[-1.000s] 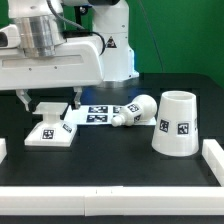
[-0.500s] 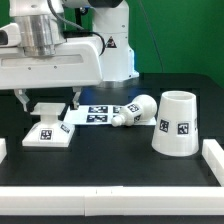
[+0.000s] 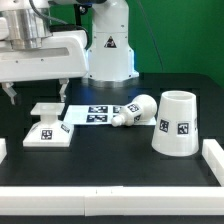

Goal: Assemble lamp

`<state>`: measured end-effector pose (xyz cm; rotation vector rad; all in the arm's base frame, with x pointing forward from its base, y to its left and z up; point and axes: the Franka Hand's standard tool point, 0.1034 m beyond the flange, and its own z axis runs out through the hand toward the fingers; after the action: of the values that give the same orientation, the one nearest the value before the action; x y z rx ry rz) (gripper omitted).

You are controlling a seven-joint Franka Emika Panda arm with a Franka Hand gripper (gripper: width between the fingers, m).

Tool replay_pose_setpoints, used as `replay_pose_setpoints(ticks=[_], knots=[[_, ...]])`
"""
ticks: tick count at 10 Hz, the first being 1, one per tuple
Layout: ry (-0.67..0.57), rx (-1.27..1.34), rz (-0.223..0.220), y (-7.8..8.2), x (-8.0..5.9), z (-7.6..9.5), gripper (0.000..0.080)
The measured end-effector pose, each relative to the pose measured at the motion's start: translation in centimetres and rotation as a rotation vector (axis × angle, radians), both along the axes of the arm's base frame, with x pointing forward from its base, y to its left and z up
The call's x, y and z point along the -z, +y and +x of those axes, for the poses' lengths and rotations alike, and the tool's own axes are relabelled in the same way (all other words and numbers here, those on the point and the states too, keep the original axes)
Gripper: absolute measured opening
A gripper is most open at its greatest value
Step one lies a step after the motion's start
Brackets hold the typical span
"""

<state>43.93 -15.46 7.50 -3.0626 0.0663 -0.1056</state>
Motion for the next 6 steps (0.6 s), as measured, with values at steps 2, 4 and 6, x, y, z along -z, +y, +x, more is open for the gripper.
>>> replay_pose_setpoints(ticks=[2, 4, 6], knots=[[0.002, -0.001, 0.000, 0.0, 0.2, -0.1, 0.0699], [0.030, 0.022, 0.016, 0.6, 0.3, -0.1, 0.0699], [0.101, 0.047, 0.030, 2.2, 0.6, 0.7, 0.0699]])
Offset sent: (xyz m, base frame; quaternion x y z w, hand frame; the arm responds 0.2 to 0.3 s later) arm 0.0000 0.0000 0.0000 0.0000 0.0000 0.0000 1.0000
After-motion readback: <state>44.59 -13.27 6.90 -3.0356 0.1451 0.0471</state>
